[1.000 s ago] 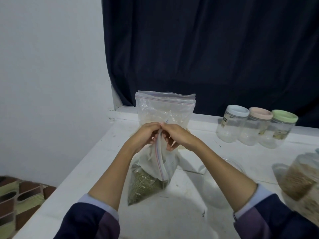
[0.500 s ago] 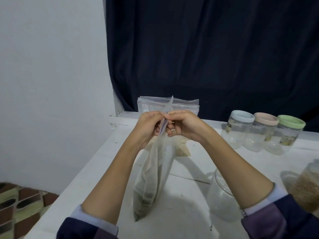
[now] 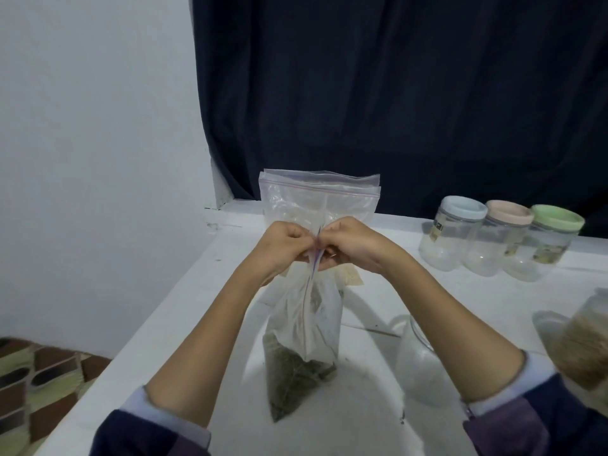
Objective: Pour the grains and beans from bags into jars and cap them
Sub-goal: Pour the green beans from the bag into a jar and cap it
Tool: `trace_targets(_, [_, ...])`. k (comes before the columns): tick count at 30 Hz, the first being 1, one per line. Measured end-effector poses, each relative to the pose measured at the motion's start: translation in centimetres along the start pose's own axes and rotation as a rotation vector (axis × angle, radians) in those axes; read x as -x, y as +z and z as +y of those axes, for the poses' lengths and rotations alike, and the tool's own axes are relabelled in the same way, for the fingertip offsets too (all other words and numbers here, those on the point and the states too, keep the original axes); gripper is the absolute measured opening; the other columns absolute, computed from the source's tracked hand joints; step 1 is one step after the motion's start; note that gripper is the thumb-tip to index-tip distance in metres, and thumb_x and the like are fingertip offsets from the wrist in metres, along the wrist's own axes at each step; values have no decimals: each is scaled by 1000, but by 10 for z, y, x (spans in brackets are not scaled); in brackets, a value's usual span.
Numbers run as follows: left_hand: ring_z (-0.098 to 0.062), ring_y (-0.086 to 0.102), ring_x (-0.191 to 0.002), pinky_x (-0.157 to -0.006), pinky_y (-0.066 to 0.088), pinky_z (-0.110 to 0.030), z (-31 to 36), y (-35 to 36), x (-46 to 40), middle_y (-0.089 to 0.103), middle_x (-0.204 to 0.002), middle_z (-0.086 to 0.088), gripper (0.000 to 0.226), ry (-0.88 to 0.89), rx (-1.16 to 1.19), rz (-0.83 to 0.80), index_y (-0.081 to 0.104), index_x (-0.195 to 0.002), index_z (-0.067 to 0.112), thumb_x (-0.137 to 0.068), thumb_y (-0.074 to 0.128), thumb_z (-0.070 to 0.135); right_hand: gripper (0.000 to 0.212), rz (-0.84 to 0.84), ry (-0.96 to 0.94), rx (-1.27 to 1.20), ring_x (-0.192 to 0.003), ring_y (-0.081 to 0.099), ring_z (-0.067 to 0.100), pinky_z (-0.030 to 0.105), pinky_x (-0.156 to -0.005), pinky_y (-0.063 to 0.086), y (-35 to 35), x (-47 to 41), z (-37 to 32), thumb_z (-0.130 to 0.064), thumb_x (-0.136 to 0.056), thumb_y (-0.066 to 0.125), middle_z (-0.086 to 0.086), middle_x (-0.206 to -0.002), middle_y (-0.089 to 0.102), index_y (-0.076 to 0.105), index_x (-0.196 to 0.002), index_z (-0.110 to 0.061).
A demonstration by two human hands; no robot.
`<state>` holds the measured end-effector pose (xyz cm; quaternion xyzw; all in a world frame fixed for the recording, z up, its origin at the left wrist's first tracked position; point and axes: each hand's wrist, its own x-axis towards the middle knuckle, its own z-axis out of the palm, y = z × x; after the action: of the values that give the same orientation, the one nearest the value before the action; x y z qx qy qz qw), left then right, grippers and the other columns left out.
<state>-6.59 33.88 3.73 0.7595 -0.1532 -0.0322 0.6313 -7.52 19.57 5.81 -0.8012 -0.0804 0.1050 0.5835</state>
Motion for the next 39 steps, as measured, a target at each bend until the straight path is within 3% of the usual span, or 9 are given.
trace_targets(5, [-4,52,-40,-49,49,-14,21,9,1,58,-46,7,52,69,61,97,57,-38,14,-80,50,-14,38,103,-84,128,-69,66,27,31,-75,58,0,7,-23,1,-89,46,15,-61,63,55,-53,-2])
trace_targets(9, [-7,48,-35,-45,46,-17,44,13,5,55,-41,0,40,130,141,152,57,-47,3,-80,44,-15,37,130,-149,210,-46,59,10,17,-50,49,-7,13,-43,2,-91,47,3,-47,58,51,-55,-3])
trace_targets(14, [-7,49,-35,-44,45,-17,59,14,6,53,-38,1,47,187,189,232,57,-41,9,-81,46,-12,28,181,-215,226,-39,57,7,16,-44,46,-11,16,-57,9,-87,48,2,-42,54,54,-60,1])
trace_targets(21, [-3,46,-34,-45,50,-16,26,5,9,50,-68,-11,35,-5,69,170,52,-52,4,-86,54,-8,41,143,-10,470,-68,71,34,30,-57,52,-16,15,-28,0,-85,53,15,-62,55,31,-54,-16])
trace_targets(26, [-9,54,-66,-58,47,-21,15,-18,4,59,-78,-5,35,-15,-178,103,54,-50,10,-84,57,1,31,153,55,599,-71,69,22,25,-57,55,-26,18,-22,-10,-91,57,9,-75,61,43,-63,-11])
trace_targets(29, [-8,55,-76,-72,43,-21,11,-29,5,60,-90,2,33,10,-282,44,57,-53,10,-86,62,10,26,187,45,695,-83,70,27,33,-68,57,-29,17,-22,-15,-88,64,14,-83,66,48,-68,-10])
trace_targets(32, [-10,59,-89,-80,41,-19,7,-40,8,58,-101,-2,30,38,-340,15,61,-55,9,-85,64,11,27,230,51,744,-74,65,25,38,-75,56,-35,19,-24,-17,-83,72,17,-84,69,53,-66,-9])
trace_targets(36, [11,54,-84,-73,35,-16,2,-60,15,58,-106,6,25,29,-404,-6,68,-63,7,-85,69,20,26,286,71,781,-66,55,16,32,-66,48,-45,25,-22,-21,-78,78,2,-69,62,59,-64,-10])
trace_targets(39, [13,54,-81,-73,35,-14,-5,-75,19,59,-108,3,23,32,-409,22,69,-65,5,-84,70,18,22,324,81,813,-69,57,18,36,-71,51,-53,29,-17,-21,-76,80,2,-70,63,66,-70,-5])
